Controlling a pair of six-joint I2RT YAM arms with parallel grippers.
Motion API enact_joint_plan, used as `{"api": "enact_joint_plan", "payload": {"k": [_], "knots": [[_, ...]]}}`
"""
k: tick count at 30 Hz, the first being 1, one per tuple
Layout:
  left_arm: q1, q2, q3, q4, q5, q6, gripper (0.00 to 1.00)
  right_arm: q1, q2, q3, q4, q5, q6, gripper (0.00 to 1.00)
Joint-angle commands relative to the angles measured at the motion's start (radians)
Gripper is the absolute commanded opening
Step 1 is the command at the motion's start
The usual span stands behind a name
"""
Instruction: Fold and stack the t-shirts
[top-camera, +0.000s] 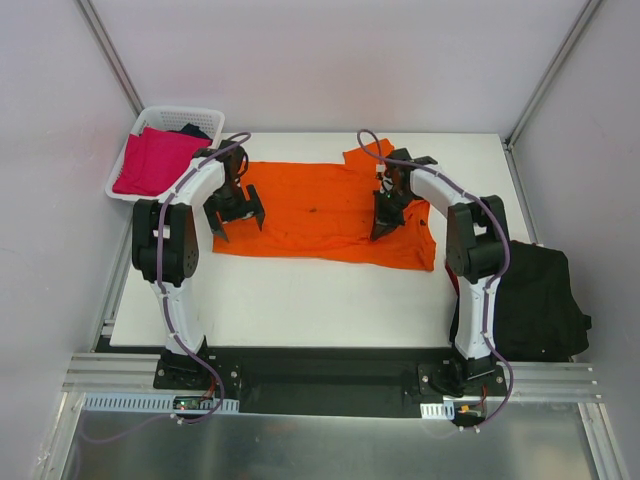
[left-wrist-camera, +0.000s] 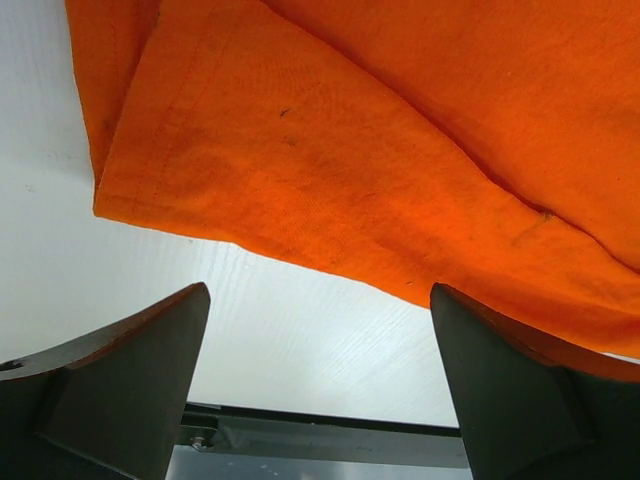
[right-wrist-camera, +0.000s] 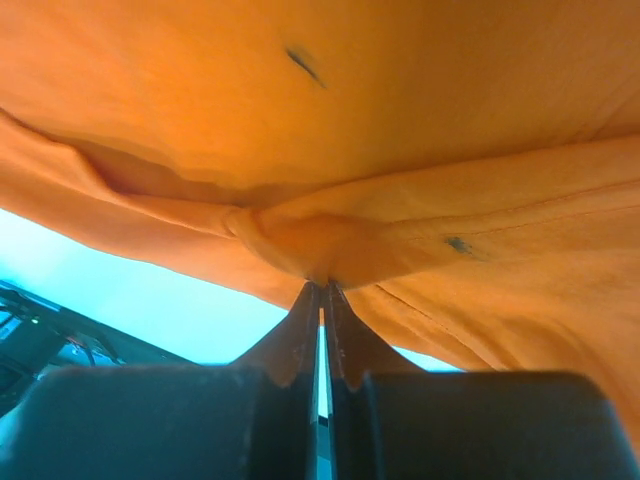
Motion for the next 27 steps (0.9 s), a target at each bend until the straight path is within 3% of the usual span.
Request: {"api": "enact_joint_plan", "payload": {"k": [1,10,12,14,16,18,20,27], "knots": [[0.01,-0.036,0.003,-0.027,0.02,-0.032,0.93,-0.023,0.001,0.11,-0.053,0.013,-0.023,0.02],[0.008,-0.058,-0.017,-0.027,0.007,-0.038,0.94,-0.063,0.134,0.276,-0.102,0.021,-0.058,0.02],[0.008,-0.068,-0.033,-0.027,0.004,-0.038,0.94,-0.074,0.161,0.301,-0.107,0.006,-0.054,0.07],[0.008,-0.079,-0.046,-0.027,0.001,-0.038,0.94,-0.079,0.193,0.337,-0.107,-0.008,-0.048,0.15],[0.008,-0.085,-0.058,-0.027,-0.005,-0.036,0.94,-0.079,0.22,0.362,-0.107,-0.02,-0.041,0.43],[0.008,-0.091,-0.064,-0.028,-0.006,-0.035,0.94,-0.08,0.231,0.388,-0.106,-0.03,-0.037,0.59],[0.008,-0.093,-0.063,-0.027,-0.006,-0.035,0.94,-0.085,0.219,0.393,-0.098,-0.024,-0.035,0.65],[0.002,-0.051,-0.012,-0.027,0.017,-0.042,0.94,-0.108,0.063,0.313,-0.09,-0.011,-0.035,0.59]]}}
